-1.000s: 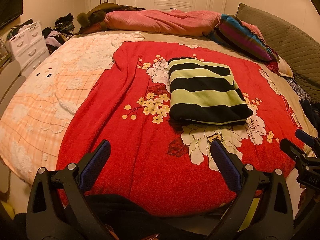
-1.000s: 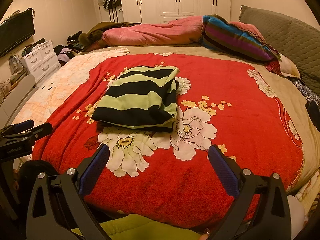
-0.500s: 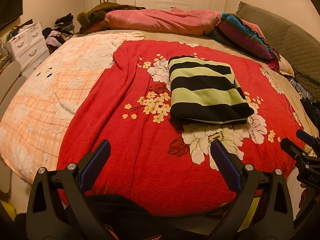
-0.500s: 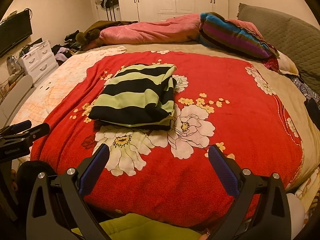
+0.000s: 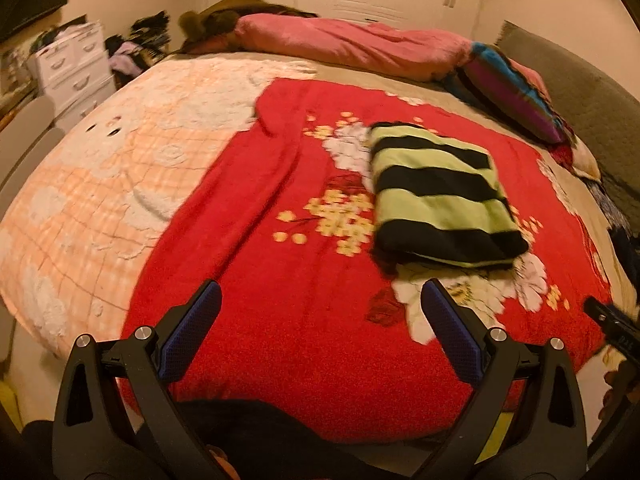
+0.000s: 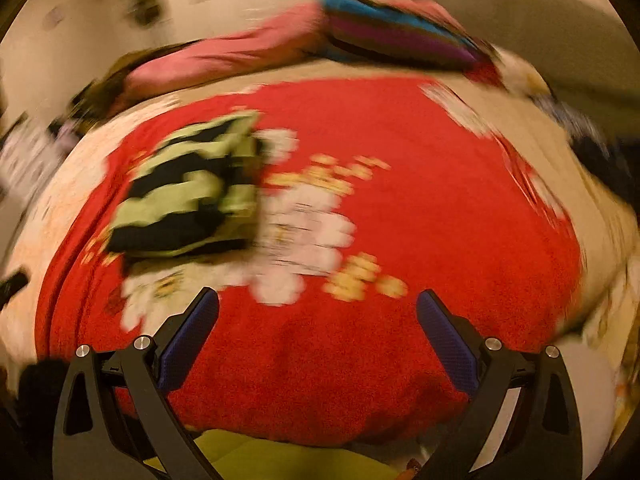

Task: Fold small clothes

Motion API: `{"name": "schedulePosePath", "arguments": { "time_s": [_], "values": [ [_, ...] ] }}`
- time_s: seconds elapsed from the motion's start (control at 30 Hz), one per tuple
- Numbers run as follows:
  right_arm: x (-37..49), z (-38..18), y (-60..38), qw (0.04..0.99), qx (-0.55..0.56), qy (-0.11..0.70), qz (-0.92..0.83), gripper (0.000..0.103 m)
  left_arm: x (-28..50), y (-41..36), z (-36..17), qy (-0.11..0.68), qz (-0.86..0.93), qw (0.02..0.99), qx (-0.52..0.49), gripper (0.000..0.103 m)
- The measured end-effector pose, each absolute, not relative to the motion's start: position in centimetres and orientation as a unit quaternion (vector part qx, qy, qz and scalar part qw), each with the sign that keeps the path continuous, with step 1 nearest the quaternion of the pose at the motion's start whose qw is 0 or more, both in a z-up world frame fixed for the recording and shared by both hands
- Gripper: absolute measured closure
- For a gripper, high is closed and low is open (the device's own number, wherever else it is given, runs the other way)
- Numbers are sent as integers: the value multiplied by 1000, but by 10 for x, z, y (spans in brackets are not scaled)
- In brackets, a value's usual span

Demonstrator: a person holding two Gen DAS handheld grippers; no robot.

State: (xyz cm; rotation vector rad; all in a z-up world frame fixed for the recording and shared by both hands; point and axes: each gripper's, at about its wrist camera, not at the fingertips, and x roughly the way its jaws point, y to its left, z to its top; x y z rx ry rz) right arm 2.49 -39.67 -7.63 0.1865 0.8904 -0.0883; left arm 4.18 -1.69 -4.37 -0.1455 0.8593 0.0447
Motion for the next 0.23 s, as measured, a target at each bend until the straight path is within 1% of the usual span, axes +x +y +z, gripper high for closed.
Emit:
{"name": "schedulePosePath", "arguments": {
  "time_s": [0.07,0.13,0.23],
  "values": [
    [18,-93,-447,879,138,441,-119,4,51,8,-50,426,50,900,-78,9],
    [1,-110,-494,860,161,443,-194,4,61,33,-58,436,76,893,-84,9],
    [-35,-138,-560,822,151,452,-313,4,85,97,-73,445,149,879,-84,9]
  ]
}}
